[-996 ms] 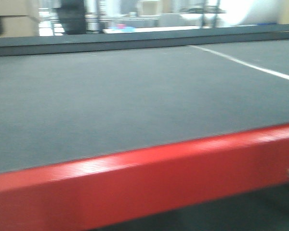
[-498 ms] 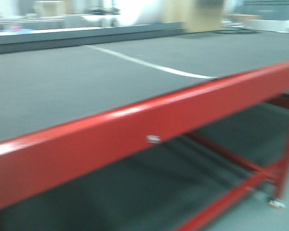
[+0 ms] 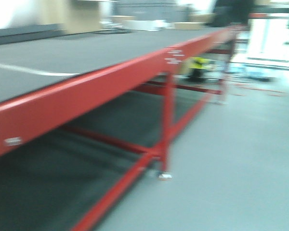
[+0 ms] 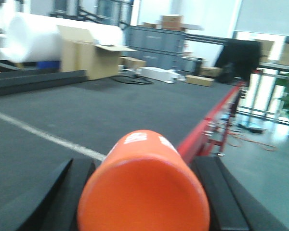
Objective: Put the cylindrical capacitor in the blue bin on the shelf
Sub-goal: 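Drive the base to the steel shelf of blue bins holding both objects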
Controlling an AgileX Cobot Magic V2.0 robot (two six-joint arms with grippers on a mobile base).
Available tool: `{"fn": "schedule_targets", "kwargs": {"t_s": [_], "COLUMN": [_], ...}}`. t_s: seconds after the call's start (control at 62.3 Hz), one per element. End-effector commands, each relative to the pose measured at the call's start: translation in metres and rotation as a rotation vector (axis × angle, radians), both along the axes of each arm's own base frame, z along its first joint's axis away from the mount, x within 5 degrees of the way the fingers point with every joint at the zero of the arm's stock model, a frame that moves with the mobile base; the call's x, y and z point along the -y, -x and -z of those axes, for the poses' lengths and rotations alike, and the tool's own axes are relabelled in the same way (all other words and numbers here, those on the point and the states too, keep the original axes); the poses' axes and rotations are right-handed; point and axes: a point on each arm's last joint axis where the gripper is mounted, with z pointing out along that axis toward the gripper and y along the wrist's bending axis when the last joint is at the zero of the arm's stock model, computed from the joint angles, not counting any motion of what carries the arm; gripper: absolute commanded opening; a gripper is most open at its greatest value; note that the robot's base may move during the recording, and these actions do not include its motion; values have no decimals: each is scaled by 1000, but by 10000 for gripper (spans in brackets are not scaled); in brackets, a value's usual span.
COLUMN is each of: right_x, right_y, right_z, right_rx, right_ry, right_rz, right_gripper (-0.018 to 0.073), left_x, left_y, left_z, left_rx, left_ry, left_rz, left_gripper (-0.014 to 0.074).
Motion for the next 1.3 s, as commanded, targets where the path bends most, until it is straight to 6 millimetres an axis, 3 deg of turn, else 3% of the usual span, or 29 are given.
{"fn": "schedule_targets", "kwargs": {"t_s": [0.0,1.285], "right_x": [0,0], "right_y": [2,2], "right_z": [-3,-3], "right_rx": [37,37], "right_ry": [8,8], "right_rz": [4,4], "right_gripper": [-163,-163], "left_x": [-1,-1], "left_y": [1,1], "left_z": [-3,-3], "left_rx": [27,27], "left_ry": [1,1], "left_rz": [-5,-5], "left_gripper": [-111,-111]}}
